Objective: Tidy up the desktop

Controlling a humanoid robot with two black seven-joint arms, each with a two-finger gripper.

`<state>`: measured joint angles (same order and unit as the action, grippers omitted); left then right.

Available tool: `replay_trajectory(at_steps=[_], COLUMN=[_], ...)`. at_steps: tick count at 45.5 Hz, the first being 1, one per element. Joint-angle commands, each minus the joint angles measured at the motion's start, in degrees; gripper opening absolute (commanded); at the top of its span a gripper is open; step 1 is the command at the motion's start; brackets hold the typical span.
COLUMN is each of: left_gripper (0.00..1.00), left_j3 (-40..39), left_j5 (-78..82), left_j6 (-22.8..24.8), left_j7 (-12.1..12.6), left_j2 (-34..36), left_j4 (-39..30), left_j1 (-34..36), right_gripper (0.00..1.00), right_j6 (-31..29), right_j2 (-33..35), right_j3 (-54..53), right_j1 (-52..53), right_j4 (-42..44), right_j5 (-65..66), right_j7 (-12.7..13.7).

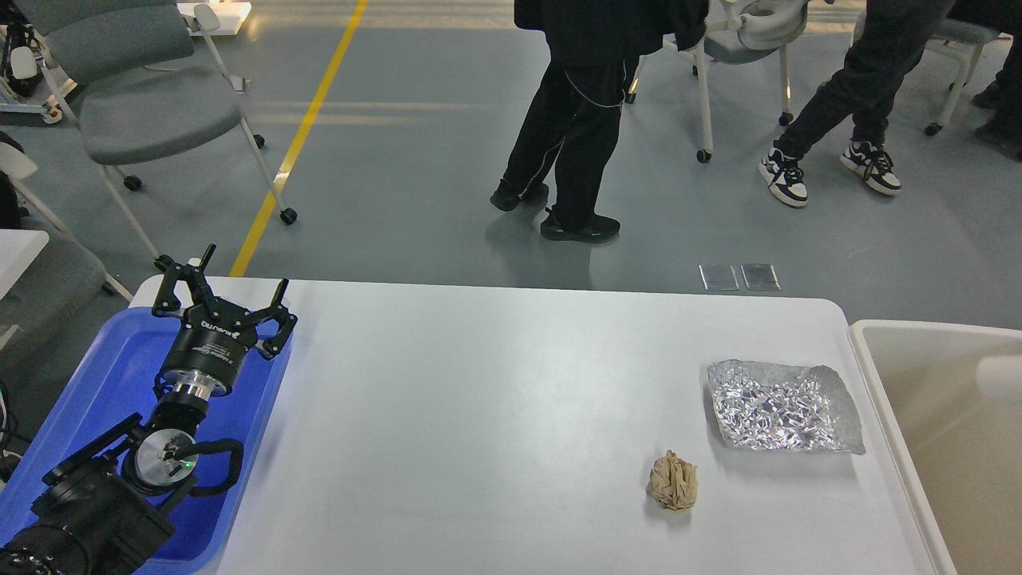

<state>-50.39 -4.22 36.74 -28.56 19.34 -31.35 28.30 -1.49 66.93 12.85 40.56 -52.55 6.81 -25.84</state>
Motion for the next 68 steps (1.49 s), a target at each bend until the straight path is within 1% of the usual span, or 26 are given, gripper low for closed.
replay_trajectory(at_steps=[1, 9, 11, 17, 21, 25, 34, 45, 60, 63, 66, 68], left_gripper=[1.00, 1.00, 1.00, 1.00, 1.00, 1.00, 1.00, 1.00, 1.00, 1.00, 1.00, 1.00], left_j3=[-0.1, -0.1, 0.0, -0.1, -0.1, -0.1, -0.1, -0.1, -0.1, -0.1, -0.1, -0.1], left_j5=[0.0, 0.0, 0.0, 0.0, 0.0, 0.0, 0.0, 0.0, 0.0, 0.0, 0.0, 0.0], left_j6=[0.0, 0.0, 0.0, 0.0, 0.0, 0.0, 0.0, 0.0, 0.0, 0.0, 0.0, 0.0], left_j7=[0.0, 0.0, 0.0, 0.0, 0.0, 0.0, 0.0, 0.0, 0.0, 0.0, 0.0, 0.0], left_j2=[0.0, 0.0, 0.0, 0.0, 0.0, 0.0, 0.0, 0.0, 0.0, 0.0, 0.0, 0.0], left_j4=[0.0, 0.0, 0.1, 0.0, 0.1, 0.1, 0.0, 0.0, 0.1, 0.0, 0.0, 0.0], left_j1=[0.0, 0.0, 0.0, 0.0, 0.0, 0.0, 0.0, 0.0, 0.0, 0.0, 0.0, 0.0], right_gripper=[0.00, 0.00, 0.00, 0.00, 0.00, 0.00, 0.00, 0.00, 0.00, 0.23, 0.50, 0.58], right_j6=[-3.4, -4.0, -4.5, -5.6, -6.2, -6.1, -5.3, -5.0, -5.0, -5.0, -4.9, -4.8], right_j2=[-10.2, -16.7, -18.5, -25.2, -29.2, -31.0, -32.8, -34.8, -35.1, -35.1, -35.1, -35.2], right_j3=[-1.9, -4.2, -4.7, -6.6, -8.1, -9.2, -10.7, -10.8, -12.9, -12.8, -12.8, -12.9], right_j1=[-7.7, -13.0, -13.8, -15.3, -15.8, -16.0, -15.9, -15.6, -15.5, -15.5, -15.5, -15.5], right_j4=[16.1, 27.1, 30.1, 41.2, 46.6, 47.8, 48.0, 50.6, 50.8, 50.8, 50.8, 50.9], right_j5=[-10.8, -12.3, -12.2, -12.3, -12.2, -12.2, -12.1, -12.2, -12.1, -12.1, -12.1, -12.1], right_j7=[0.3, 0.8, 1.3, 5.0, 7.8, 9.2, 10.6, 10.6, 10.6, 10.6, 10.6, 10.6])
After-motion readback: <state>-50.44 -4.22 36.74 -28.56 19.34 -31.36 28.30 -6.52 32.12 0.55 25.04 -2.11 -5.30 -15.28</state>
